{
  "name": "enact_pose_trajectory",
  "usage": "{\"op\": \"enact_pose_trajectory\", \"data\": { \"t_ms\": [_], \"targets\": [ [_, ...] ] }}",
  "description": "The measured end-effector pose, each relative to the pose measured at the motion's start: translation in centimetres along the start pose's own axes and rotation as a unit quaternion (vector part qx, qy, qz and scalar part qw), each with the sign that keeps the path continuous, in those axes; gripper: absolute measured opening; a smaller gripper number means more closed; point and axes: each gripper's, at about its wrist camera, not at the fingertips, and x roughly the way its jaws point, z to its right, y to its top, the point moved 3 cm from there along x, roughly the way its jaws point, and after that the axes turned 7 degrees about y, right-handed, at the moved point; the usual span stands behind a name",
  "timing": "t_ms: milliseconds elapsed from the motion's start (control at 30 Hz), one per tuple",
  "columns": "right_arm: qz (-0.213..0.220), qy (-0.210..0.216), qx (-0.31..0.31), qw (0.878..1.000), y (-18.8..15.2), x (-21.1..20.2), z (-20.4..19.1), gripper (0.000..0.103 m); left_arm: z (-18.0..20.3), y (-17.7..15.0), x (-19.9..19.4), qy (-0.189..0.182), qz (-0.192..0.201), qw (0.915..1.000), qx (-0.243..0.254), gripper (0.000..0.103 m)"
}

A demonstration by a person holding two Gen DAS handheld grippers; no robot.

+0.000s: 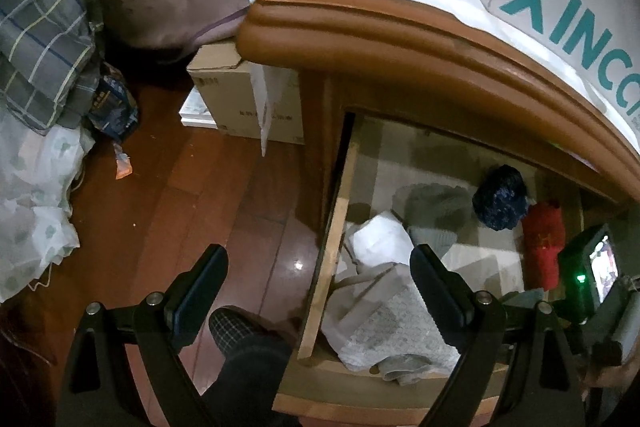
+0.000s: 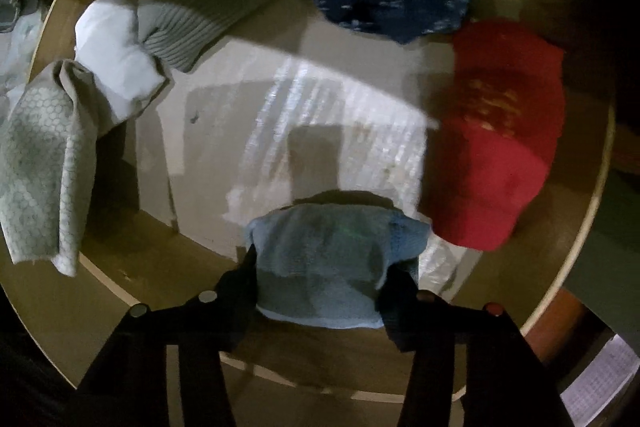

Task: Take underwear out of drawer
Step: 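Grasp the light blue underwear with the right tool, then grasp the grey hexagon-print underwear with the left tool while the right tool holds the light blue one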

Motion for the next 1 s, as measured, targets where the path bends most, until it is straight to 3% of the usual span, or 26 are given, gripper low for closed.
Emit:
{"op": "enact_pose_trajectory", "data": {
  "t_ms": [200,433,600,800,1000],
  "targets": [
    [0.063,0.017,0.011,0.998,-2.6,-2.4,0.5,0.053,1.1,-0.4,0.7,-0.007,-0.015,0.9998,0.009,0.091],
    [0.161,0.044,0.0,0.986,-5.4,-5.9,0.3,0.053,3.3,-1.1,1.5,-0.023,-0.037,0.9985,0.033,0.091],
    [0.213,0.043,0.007,0.976,-6.6,-7.5,3.7,0.053,4.2,-1.7,2.1,-0.018,-0.052,0.9971,0.053,0.091],
    [0.264,0.059,0.025,0.962,-6.3,-8.8,6.3,0.053,5.6,-2.5,2.7,-0.04,-0.085,0.9935,0.064,0.091],
    [0.275,0.096,0.034,0.956,-6.0,-8.3,6.8,0.053,6.3,-3.3,4.5,-0.031,-0.139,0.9882,0.058,0.095]
  ]
}}
